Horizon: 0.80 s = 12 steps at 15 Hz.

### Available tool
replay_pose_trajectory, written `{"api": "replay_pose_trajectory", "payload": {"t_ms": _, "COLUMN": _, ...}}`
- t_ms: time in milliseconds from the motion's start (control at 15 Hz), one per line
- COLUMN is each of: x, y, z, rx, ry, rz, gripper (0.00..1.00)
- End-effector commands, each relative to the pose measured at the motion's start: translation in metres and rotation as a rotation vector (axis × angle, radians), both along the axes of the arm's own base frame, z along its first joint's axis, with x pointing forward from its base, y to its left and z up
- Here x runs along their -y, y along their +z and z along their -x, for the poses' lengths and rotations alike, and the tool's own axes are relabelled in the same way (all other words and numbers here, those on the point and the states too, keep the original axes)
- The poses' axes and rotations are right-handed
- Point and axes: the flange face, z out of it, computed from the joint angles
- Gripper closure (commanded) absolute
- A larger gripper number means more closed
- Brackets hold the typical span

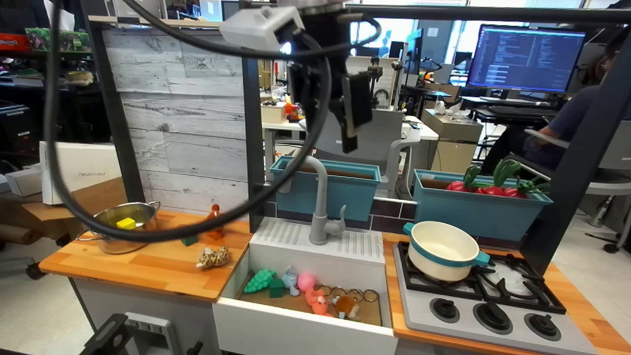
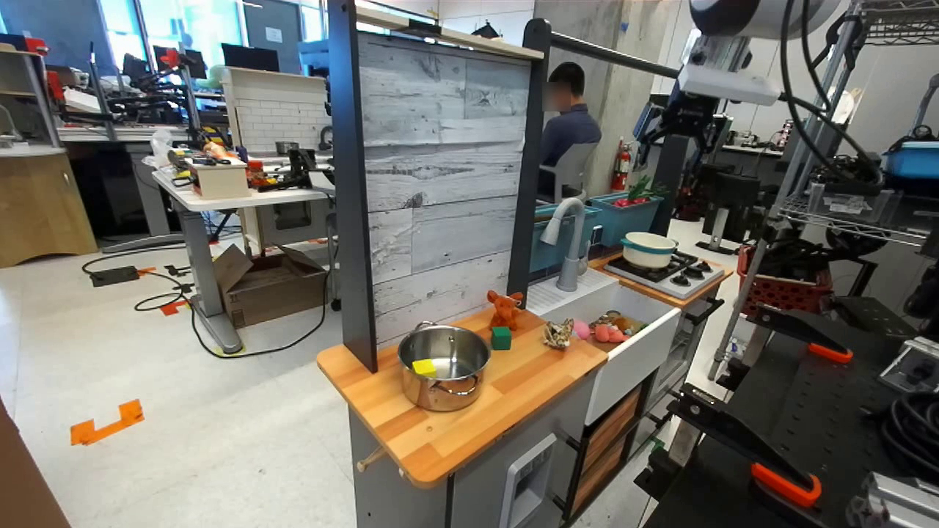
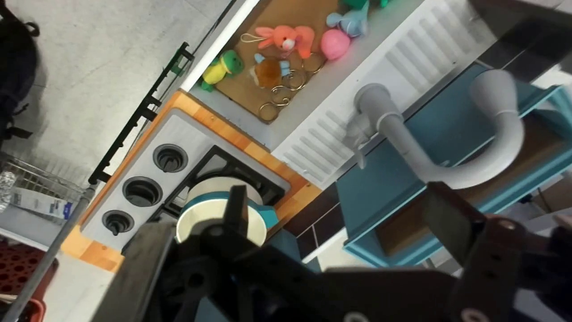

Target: Move the dish to the left side of the sink

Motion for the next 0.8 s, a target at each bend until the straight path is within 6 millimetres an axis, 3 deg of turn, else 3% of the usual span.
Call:
{"api": "replay_pose_trajectory", "payload": {"t_ms": 0, "x": 0.049, "y": -0.046, "z": -0.038, "rx": -0.023, "ry": -0.064, "rz": 0.013, "gripper": 0.0}}
{"api": "replay_pose_trajectory", "payload": {"t_ms": 333, "x": 0.097, "y": -0.093, "z": -0.068, "rx": -0.045, "ry": -0.016, "rz": 0.082, "gripper": 0.0}}
{"api": "replay_pose_trajectory", "payload": {"t_ms": 733, "x": 0.141, "y": -0.112, "z": -0.081, "rx": -0.27, "ry": 0.081, "rz": 0.179, "gripper": 0.0}}
